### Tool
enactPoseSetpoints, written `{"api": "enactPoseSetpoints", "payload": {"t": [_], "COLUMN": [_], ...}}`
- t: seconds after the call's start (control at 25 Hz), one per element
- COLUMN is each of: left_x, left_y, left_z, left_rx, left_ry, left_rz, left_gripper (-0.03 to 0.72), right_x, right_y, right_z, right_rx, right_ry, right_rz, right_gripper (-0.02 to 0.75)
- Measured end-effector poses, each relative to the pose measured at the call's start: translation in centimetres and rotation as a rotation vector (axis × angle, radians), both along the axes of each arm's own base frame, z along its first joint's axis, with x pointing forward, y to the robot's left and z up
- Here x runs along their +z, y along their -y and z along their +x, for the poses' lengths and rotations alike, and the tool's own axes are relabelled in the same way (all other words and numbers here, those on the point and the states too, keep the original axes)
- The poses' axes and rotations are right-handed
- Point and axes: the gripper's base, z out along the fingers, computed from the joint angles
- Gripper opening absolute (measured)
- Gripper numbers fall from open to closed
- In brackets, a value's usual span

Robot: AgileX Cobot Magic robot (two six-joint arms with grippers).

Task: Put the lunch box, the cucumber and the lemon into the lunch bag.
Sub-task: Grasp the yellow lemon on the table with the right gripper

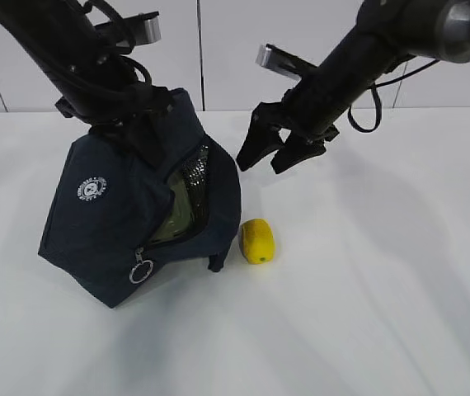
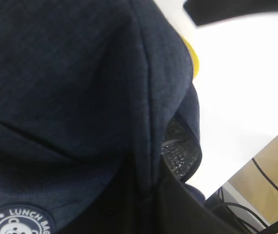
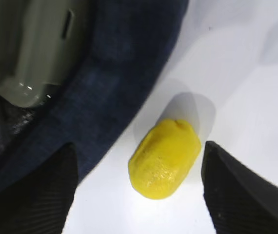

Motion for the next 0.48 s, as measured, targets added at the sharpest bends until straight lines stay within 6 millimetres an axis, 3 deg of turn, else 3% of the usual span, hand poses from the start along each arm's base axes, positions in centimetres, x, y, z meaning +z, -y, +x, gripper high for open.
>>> {"api": "enactPoseSetpoints", "payload": {"t": [0.24, 0.48], "left_x": [0.0, 0.0], "left_y": [-0.6, -0.8], "left_z": [0.3, 0.3], "left_rx": [0.013, 0.014], "left_ry": [-0.005, -0.005], "left_rz": [0.006, 0.01], "left_gripper": [0.019, 0.019], "right_x": [-0.8, -3.9], "right_y": [-2.4, -1.8], "right_z": [-1.4, -2.8], "right_rx": [0.032, 0.024], "right_ry": [-0.016, -0.131], "right_rz": [-0.145, -0.212], "right_gripper": [0.594, 0.592]}}
